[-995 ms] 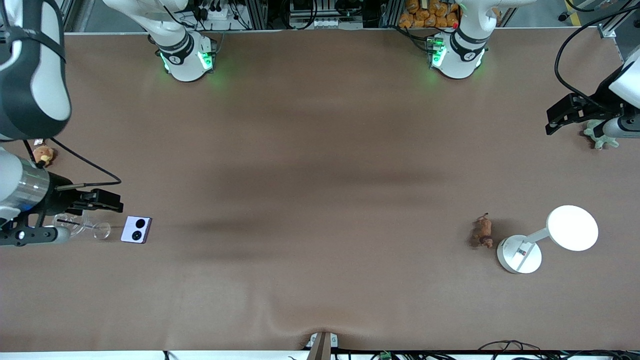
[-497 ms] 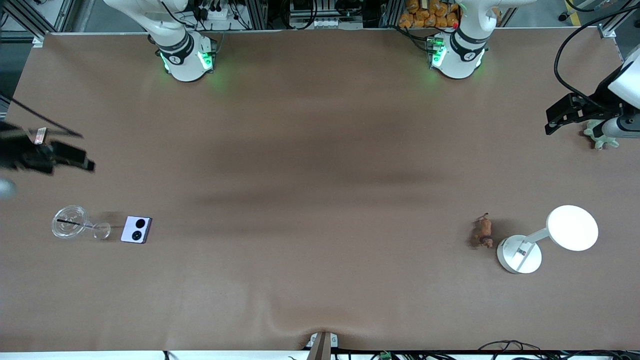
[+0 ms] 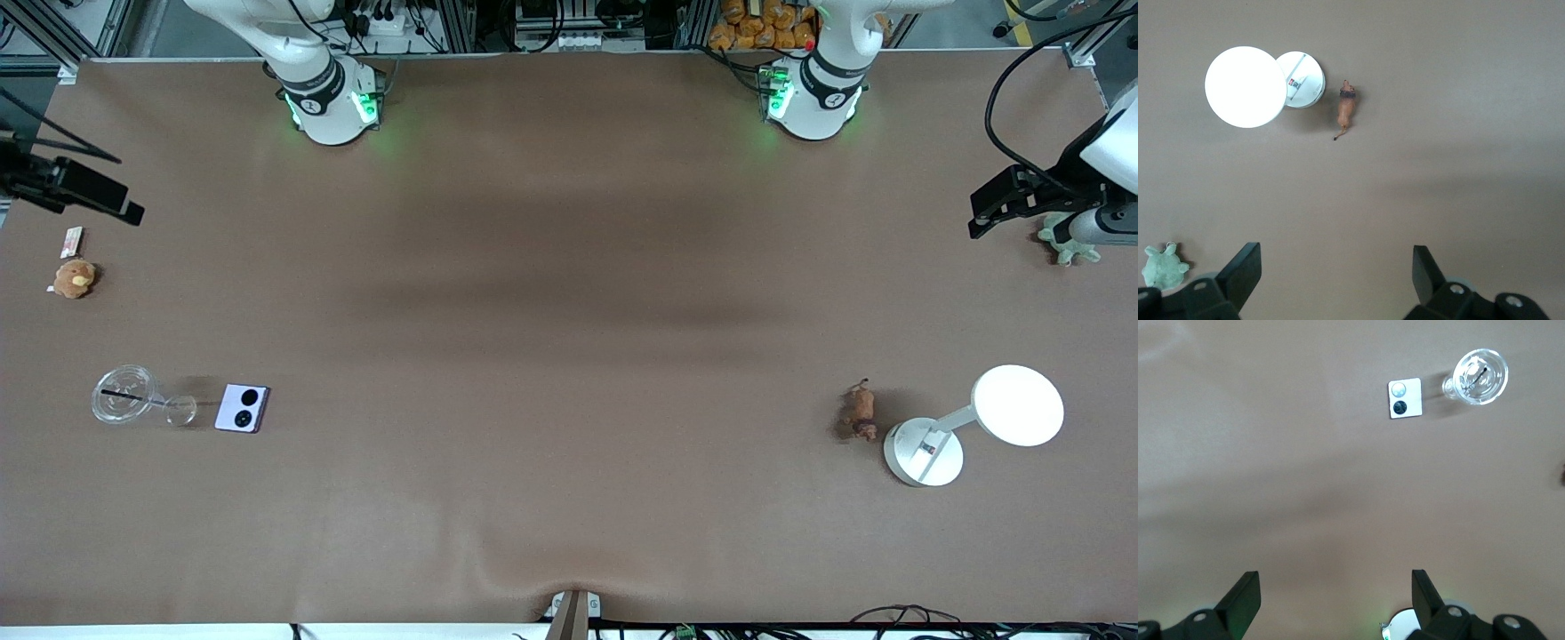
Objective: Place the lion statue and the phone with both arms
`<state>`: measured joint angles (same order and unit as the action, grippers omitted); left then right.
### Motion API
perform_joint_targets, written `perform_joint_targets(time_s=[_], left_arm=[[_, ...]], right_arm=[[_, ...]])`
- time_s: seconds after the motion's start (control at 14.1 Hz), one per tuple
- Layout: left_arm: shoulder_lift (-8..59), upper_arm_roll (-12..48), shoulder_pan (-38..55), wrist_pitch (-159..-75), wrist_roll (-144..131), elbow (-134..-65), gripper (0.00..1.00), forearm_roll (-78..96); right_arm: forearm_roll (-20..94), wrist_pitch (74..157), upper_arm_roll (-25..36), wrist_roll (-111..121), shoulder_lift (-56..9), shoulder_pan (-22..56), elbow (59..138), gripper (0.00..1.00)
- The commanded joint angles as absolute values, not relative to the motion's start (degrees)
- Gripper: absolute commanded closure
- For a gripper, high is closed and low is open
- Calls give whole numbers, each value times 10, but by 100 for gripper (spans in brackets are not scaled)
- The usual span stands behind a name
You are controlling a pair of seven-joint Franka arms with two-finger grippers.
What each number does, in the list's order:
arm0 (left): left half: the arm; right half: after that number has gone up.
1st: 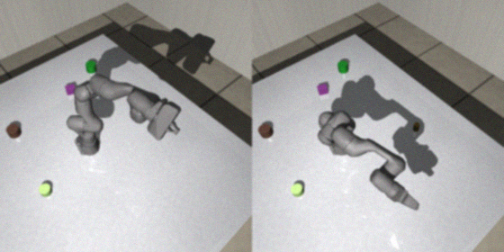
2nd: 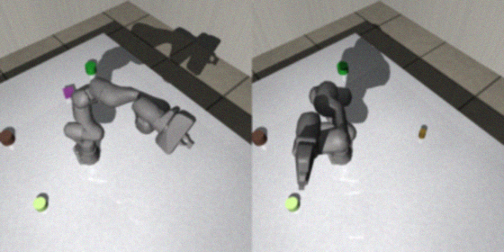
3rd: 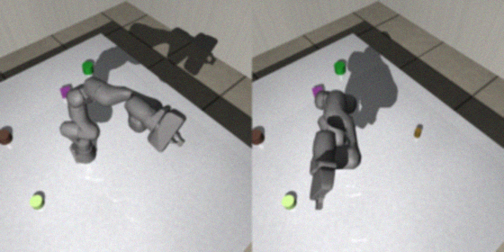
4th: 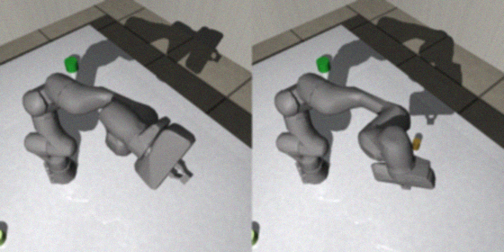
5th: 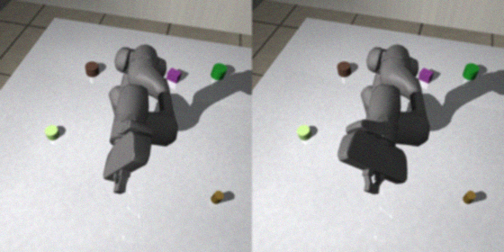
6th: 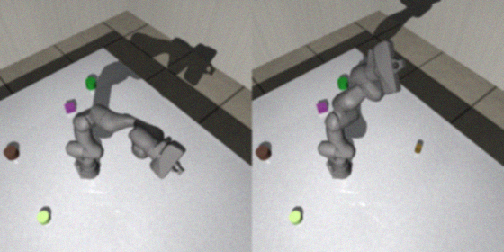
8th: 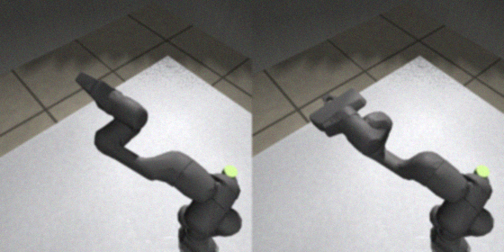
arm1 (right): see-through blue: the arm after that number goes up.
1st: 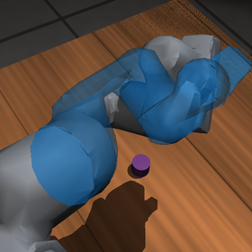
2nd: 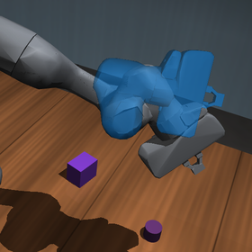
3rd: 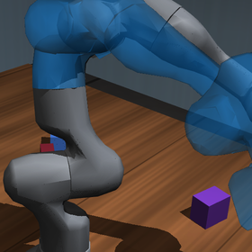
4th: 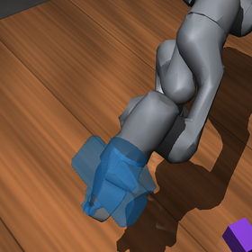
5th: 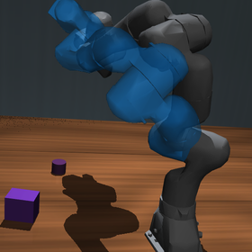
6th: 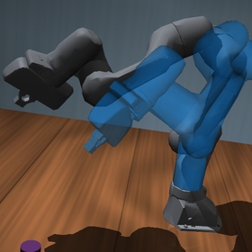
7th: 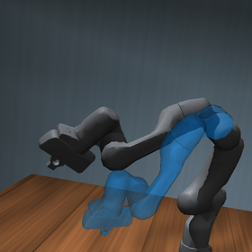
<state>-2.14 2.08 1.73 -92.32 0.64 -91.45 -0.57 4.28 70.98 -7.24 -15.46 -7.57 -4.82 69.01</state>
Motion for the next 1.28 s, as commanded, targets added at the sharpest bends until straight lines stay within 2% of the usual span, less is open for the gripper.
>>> perform_joint_targets(time_s=[0.0, 0.14, 0.71, 1.21], left_arm=[[-18, 21, 16, -913, 15, -903, 0, 1], [-18, 21, 16, -913, 11, -904, 0, 1], [-18, 21, 16, -913, 11, -904, 0, 1], [-18, 21, 15, -908, 11, -904, 0, 2]], right_arm=[[40, 772, -74, -164, 24, -54, 836, 0], [41, 799, -73, -164, 54, -54, 881, 0], [66, 801, -72, -143, 47, -105, 876, 0], [63, 796, -74, -91, 42, -112, 873, 0]])
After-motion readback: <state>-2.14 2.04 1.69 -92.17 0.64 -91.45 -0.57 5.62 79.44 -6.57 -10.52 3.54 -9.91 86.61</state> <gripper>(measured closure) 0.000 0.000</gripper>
